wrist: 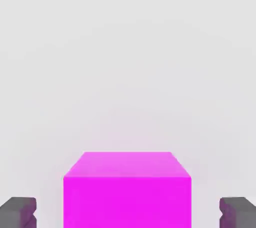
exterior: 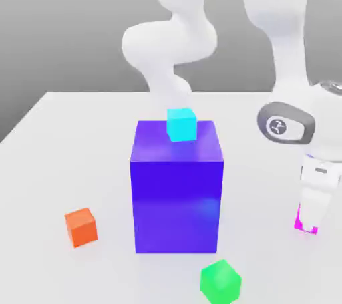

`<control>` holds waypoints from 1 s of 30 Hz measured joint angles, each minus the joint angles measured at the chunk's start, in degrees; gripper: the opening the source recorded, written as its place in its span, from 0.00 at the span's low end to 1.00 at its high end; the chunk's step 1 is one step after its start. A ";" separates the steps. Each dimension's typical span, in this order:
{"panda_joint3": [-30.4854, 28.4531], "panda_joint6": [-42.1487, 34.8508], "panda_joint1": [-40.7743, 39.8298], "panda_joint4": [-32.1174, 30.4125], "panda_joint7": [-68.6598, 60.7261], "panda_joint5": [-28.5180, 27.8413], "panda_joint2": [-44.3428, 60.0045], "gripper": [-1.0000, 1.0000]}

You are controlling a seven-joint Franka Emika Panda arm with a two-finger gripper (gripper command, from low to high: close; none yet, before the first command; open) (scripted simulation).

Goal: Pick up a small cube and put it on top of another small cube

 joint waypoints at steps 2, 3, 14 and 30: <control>0.01 0.00 0.00 0.00 0.07 -0.07 0.00 0.00; 0.02 0.00 -0.01 0.00 0.11 -0.11 0.00 0.00; 7.15 -9.44 -7.18 -2.14 -5.24 13.63 -12.06 0.00; -8.32 -17.71 -15.63 4.98 31.28 21.38 -13.99 0.00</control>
